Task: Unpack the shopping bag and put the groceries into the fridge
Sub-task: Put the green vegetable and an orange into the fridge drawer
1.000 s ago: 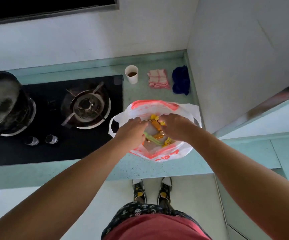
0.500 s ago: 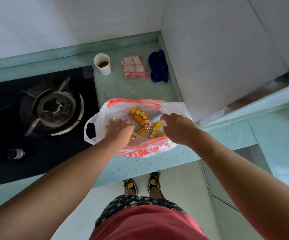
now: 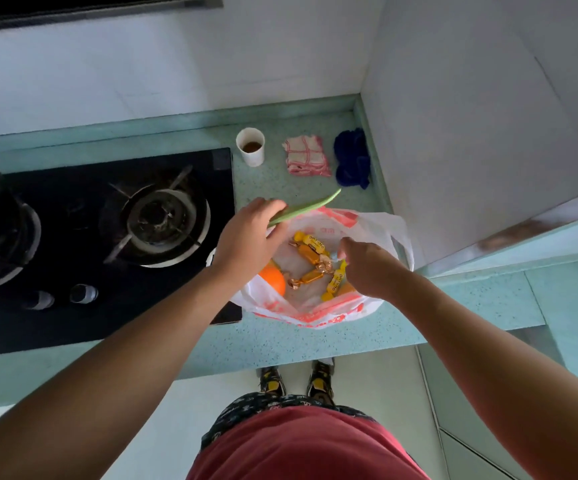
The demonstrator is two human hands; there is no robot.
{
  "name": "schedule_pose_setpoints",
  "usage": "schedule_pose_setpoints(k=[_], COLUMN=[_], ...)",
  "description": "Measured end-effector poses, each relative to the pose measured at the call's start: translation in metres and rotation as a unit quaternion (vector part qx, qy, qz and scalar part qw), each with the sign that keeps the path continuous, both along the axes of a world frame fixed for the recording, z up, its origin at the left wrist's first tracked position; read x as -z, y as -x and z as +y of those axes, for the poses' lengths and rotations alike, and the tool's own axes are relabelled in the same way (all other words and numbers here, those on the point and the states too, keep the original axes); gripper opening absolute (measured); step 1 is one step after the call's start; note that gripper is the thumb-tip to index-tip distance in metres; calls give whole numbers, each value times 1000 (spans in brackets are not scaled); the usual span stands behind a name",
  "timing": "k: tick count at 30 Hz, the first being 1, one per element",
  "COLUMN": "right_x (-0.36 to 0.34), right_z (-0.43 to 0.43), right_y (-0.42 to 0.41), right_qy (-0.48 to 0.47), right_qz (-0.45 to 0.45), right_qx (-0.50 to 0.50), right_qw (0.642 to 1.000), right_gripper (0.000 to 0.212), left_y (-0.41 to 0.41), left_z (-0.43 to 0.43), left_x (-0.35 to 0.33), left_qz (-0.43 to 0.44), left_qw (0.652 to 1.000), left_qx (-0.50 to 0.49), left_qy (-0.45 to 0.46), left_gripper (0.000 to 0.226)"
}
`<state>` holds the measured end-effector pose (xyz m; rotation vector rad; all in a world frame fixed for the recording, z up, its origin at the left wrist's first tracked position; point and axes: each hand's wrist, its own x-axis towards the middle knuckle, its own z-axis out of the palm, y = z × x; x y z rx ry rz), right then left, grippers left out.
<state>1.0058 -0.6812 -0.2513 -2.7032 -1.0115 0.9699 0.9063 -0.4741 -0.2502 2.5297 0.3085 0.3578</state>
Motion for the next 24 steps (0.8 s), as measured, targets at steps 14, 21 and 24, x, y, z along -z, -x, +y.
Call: schedule_pose_setpoints(k=[14, 21, 24], right_x=[69, 102, 109], right_z=[81, 96, 96], right_y=[38, 61, 65], right_qy=[-4, 18, 5], right_qz=[-12, -76, -98], right_qx=[-196, -289, -291], right_qw=[980, 954, 952], right_gripper=[73, 83, 84], left_y=[43, 70, 72], left_z=[21, 24, 25], left_x=[-19, 5, 9], left_qz=[52, 116, 134], left_qw=[997, 989, 986], left_qx=[-56, -62, -54], left_qy=[17, 71, 84], left_gripper=[22, 21, 26])
